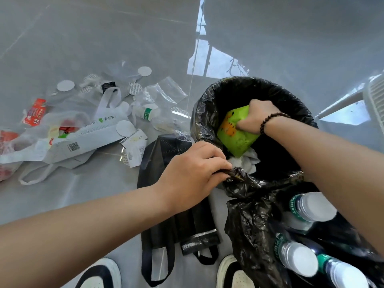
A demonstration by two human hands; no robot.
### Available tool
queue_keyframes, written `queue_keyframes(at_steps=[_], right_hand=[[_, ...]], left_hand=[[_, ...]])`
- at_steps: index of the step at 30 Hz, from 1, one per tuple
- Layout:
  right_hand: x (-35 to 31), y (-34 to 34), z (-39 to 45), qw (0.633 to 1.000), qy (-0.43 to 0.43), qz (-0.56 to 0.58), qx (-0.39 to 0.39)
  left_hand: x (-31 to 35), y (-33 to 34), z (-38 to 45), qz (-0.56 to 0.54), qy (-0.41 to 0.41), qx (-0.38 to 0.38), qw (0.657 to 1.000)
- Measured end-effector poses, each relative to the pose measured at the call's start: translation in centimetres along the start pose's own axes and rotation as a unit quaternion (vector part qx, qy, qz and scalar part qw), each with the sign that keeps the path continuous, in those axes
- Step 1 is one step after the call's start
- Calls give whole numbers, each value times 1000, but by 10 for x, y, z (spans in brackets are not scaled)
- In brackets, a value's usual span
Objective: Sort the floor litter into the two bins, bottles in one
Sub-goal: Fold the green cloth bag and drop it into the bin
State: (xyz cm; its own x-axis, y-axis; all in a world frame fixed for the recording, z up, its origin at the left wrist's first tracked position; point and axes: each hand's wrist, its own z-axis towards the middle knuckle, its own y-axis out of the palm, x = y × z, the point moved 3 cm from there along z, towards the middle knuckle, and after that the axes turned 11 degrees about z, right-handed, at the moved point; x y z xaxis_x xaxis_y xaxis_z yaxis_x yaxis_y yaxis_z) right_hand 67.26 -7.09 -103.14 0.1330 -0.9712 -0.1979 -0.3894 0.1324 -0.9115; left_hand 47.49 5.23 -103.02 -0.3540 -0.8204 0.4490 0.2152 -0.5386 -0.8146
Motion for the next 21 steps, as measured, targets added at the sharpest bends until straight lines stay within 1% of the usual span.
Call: queue_keyframes(at_steps=[1,3,5,7,9,11,13,15,18,21], right_hand=[[1,-6,0,1000,-4,-8,24],[0,-10,-1,996,-31,-60,55],[-3,-6,-3,989,-76,-112,59],[-2,2,0,979,-133,-150,36],[3,14,4,970,-172,-169,0],[11,27,7,970,-174,-168,-31],[17,36,8,972,-162,-164,-40],[18,34,9,971,-151,-182,-17],[11,13,3,967,-149,-202,36],[0,-9,-13,962,-166,-202,84]], left_hand=[[0,-2,0,1,12,21,1000],[2,-6,-1,21,50,67,996],[4,-10,-3,47,87,92,991],[2,-8,-8,72,113,97,986],[-3,-4,-13,101,123,82,984],[-8,0,-15,109,120,62,985],[-13,0,-15,107,109,42,987],[-13,-2,-16,107,97,19,989],[-13,0,-23,89,83,-28,992],[-13,0,-34,61,69,-52,994]])
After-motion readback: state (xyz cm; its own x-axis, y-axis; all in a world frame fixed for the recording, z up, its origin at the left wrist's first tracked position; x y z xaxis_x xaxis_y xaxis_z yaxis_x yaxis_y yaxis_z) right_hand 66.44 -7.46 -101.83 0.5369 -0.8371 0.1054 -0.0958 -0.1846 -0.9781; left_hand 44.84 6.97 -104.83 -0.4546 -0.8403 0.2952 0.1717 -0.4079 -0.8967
